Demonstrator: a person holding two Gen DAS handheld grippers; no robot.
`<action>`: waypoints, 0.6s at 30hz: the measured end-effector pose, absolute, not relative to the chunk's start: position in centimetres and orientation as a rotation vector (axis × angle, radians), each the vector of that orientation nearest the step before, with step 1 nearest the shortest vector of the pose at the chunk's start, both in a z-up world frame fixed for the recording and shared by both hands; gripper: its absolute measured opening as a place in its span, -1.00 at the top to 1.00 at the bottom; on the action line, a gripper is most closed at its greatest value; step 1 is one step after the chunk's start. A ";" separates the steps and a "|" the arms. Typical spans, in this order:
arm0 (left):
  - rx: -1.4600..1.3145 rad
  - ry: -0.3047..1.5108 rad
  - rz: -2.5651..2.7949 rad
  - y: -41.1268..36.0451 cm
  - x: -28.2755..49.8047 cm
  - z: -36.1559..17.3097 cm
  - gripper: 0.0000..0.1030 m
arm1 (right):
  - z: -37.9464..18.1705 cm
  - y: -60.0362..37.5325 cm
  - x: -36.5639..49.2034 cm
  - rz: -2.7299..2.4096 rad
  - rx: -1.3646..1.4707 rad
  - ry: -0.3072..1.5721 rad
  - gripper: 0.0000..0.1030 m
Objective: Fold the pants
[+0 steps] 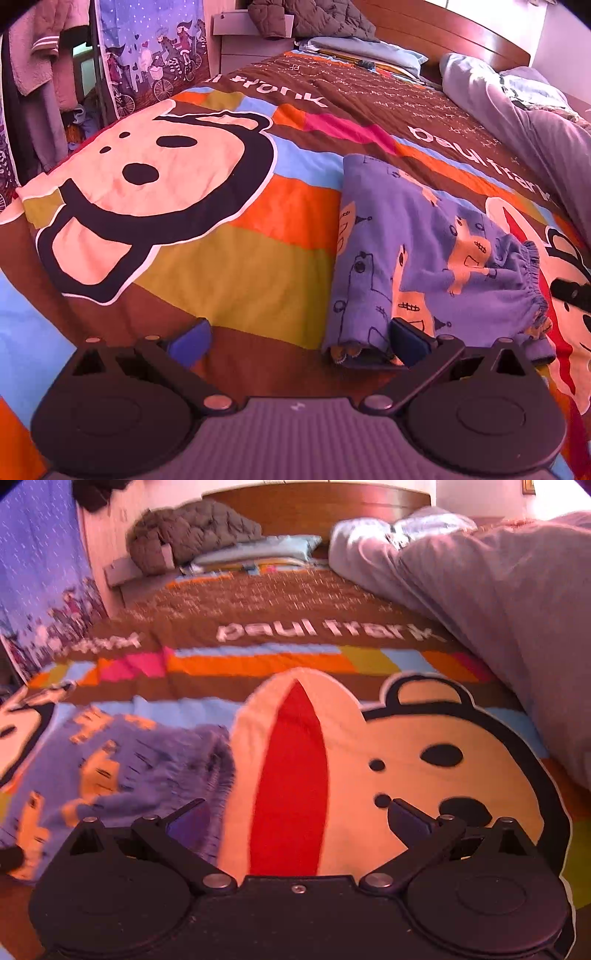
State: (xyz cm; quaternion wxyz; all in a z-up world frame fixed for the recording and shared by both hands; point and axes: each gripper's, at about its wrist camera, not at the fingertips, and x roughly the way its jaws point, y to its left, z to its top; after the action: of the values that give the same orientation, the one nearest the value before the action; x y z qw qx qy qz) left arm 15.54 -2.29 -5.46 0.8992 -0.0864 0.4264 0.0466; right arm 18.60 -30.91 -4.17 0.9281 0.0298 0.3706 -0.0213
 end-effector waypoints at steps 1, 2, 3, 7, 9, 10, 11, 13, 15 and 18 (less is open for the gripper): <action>-0.176 0.882 0.098 -2.3 15.5 -5.4 -1.00 | -3.8 -30.7 18.3 -0.037 0.058 0.739 -0.99; -0.175 0.882 0.099 -2.4 15.5 -5.5 -1.00 | -3.5 -30.5 18.1 -0.036 0.050 0.723 -0.99; -0.173 0.882 0.099 -2.4 15.5 -5.5 -1.00 | -3.2 -30.3 17.8 -0.035 0.040 0.701 -0.99; -0.175 0.881 0.099 -2.4 15.5 -5.5 -1.00 | -2.5 -29.6 17.0 0.044 0.048 0.632 -0.99; -0.176 0.884 0.099 -2.4 15.5 -5.5 -1.00 | -2.8 -28.8 17.2 0.081 0.010 0.660 -0.99; -0.176 0.884 0.098 -2.4 15.5 -5.5 -1.00 | -3.3 -28.0 17.5 0.084 -0.060 0.704 -0.99; -0.176 0.885 0.098 -2.4 15.5 -5.5 -1.00 | -4.0 -27.1 18.0 0.072 -0.153 0.759 -0.99; -0.177 0.881 0.100 -2.5 15.3 -5.4 -1.00 | -5.1 -26.3 18.1 0.097 -0.268 0.783 -0.99; -0.188 0.876 0.097 -2.3 15.2 -5.5 -1.00 | -4.9 -26.6 18.2 0.107 -0.268 0.784 -0.99; -0.222 0.869 0.087 -1.8 15.1 -5.5 -0.99 | -4.4 -27.8 18.2 0.107 -0.184 0.809 -0.99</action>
State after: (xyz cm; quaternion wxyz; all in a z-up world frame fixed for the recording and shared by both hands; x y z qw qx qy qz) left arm 15.11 -1.76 -5.50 0.9002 -0.1072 0.4201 0.0421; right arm 18.16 -27.79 -4.38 0.9138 -0.0892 0.3929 0.0520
